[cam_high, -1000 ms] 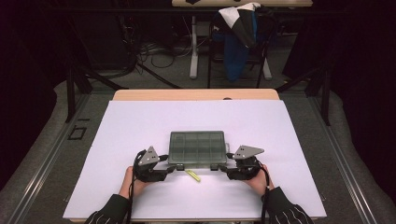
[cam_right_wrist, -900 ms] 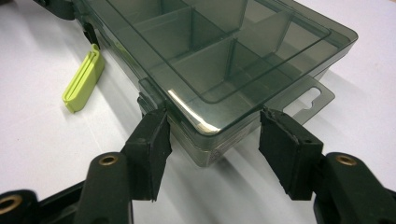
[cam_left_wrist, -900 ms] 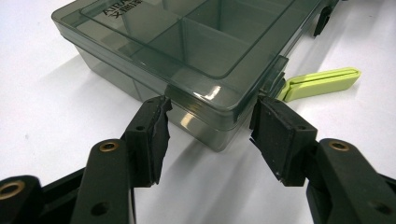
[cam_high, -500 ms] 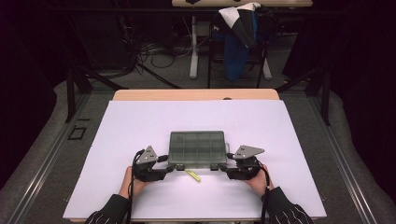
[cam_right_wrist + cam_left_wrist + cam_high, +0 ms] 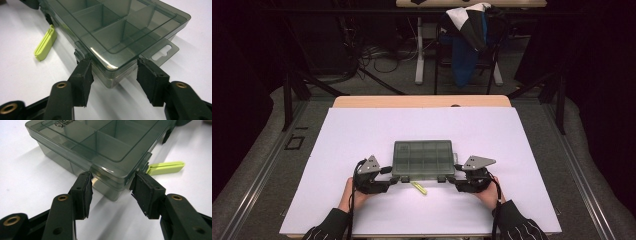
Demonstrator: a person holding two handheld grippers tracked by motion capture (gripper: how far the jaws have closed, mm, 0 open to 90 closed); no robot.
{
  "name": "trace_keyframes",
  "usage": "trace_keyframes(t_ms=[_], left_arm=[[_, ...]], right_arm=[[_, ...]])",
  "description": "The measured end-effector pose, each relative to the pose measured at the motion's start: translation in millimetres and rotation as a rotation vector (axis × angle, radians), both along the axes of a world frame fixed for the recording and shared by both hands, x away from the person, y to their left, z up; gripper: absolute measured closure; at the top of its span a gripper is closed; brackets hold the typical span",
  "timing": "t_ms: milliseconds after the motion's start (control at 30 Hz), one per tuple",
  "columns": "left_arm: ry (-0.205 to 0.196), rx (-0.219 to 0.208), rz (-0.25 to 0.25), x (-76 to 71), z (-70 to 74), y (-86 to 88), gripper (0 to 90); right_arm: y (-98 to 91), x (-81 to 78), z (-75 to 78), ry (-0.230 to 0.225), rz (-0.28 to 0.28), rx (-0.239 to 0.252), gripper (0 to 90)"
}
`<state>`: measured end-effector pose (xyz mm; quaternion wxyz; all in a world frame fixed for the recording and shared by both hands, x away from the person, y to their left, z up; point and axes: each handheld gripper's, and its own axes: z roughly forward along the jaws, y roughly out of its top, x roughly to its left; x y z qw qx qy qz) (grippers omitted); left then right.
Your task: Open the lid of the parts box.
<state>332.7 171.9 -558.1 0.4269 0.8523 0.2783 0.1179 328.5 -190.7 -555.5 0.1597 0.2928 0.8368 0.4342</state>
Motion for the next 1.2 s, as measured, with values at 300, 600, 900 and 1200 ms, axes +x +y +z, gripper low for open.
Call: trace_keyframes(t_ms=[300,600,900,1200], left_arm=[[-0.037,0.016,0.007,-1.9,-1.3,-1.5,48.0],[-0.006,-0.026,0.013,-0.7,-1.1,1.3,50.6],[0.045,-0.073,0.022,1.7,-0.5,4.1,51.9],[0.134,-0.116,0.028,7.3,0.9,8.2,52.7]], right_arm=[[1.7,-0.5,-0.1,-0.004,-0.001,-0.001,46.1],[1.3,-0.8,-0.3,-0.002,-0.002,0.0,46.4],[0.7,-1.2,-0.3,0.0,-0.007,0.003,47.2],[2.4,-1.4,-2.2,-0.004,-0.009,-0.007,48.0]])
